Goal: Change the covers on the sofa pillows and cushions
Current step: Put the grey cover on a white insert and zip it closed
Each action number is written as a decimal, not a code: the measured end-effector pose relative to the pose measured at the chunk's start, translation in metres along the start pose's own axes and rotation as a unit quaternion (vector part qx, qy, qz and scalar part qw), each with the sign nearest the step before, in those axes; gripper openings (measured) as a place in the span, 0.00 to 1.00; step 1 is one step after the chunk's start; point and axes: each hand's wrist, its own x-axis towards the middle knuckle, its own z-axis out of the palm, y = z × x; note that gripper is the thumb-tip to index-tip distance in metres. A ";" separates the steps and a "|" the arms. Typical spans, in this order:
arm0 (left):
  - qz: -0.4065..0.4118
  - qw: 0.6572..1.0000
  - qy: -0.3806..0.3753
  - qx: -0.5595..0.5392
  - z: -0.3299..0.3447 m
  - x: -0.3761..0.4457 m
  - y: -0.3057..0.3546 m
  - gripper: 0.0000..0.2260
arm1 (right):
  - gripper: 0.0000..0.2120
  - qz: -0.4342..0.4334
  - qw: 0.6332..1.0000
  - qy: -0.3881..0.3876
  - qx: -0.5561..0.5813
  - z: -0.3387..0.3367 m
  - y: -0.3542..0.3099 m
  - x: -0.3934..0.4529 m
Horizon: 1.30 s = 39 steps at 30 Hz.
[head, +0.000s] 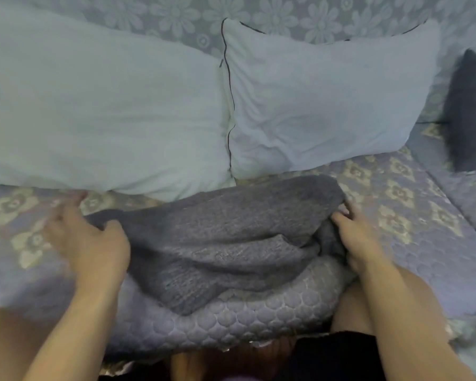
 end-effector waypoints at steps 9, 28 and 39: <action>0.349 0.807 -0.438 0.188 0.071 -0.026 0.061 0.24 | 0.11 0.004 0.979 -0.039 0.201 0.004 -0.053 0.022; 0.397 0.808 -0.433 -0.042 0.045 -0.081 0.049 0.14 | 0.16 -0.223 0.966 -0.128 0.034 -0.001 -0.042 -0.119; 0.173 0.818 -0.502 -0.221 0.026 -0.107 0.081 0.12 | 0.04 -0.230 0.952 -0.133 0.152 0.025 -0.065 -0.128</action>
